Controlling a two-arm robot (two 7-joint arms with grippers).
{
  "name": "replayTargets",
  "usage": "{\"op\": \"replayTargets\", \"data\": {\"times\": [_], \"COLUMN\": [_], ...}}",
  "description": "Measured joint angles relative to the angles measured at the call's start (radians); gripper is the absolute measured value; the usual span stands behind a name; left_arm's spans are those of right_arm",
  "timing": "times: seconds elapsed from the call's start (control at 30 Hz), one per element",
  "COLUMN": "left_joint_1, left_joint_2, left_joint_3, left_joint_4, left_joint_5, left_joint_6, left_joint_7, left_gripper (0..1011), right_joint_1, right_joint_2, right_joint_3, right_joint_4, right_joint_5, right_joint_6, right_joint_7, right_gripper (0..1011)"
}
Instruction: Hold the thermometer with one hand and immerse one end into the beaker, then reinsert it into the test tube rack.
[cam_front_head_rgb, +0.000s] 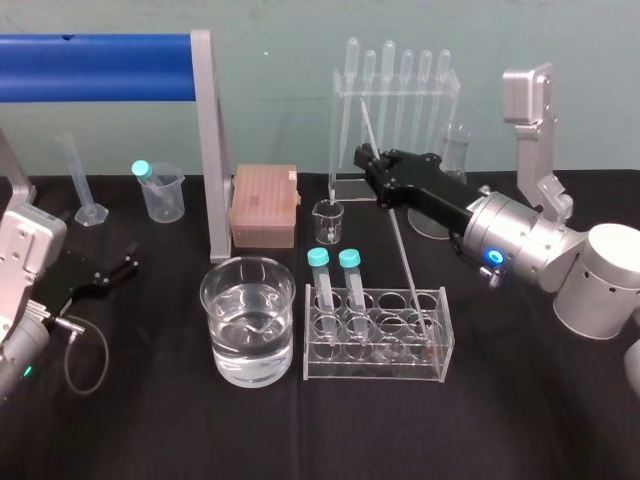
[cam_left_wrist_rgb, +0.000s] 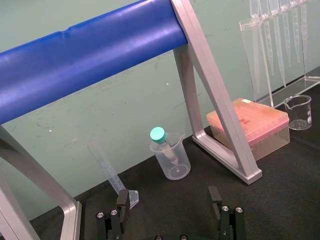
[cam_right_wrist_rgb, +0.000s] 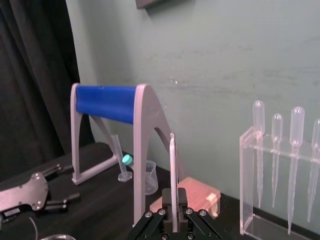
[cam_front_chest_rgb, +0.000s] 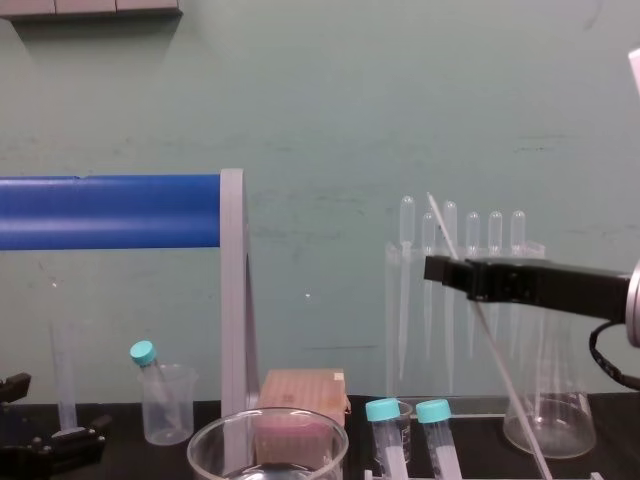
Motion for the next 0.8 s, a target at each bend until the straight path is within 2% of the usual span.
{"op": "replayTargets", "data": {"times": [0.43, 0.8], "left_joint_1": [0.0, 0.0], "left_joint_2": [0.0, 0.0], "left_joint_3": [0.0, 0.0], "left_joint_4": [0.0, 0.0], "left_joint_5": [0.0, 0.0], "left_joint_6": [0.0, 0.0], "left_joint_7": [0.0, 0.0], "left_gripper": [1008, 1008], "right_joint_1": [-0.017, -0.002], "right_joint_2": [0.013, 0.011], "right_joint_3": [0.038, 0.059], "right_joint_4": [-0.066, -0.111], "right_joint_5": [0.051, 0.1], "right_joint_6": [-0.048, -0.106], "right_joint_7": [0.012, 0.044], "right_gripper": [56, 56]}}
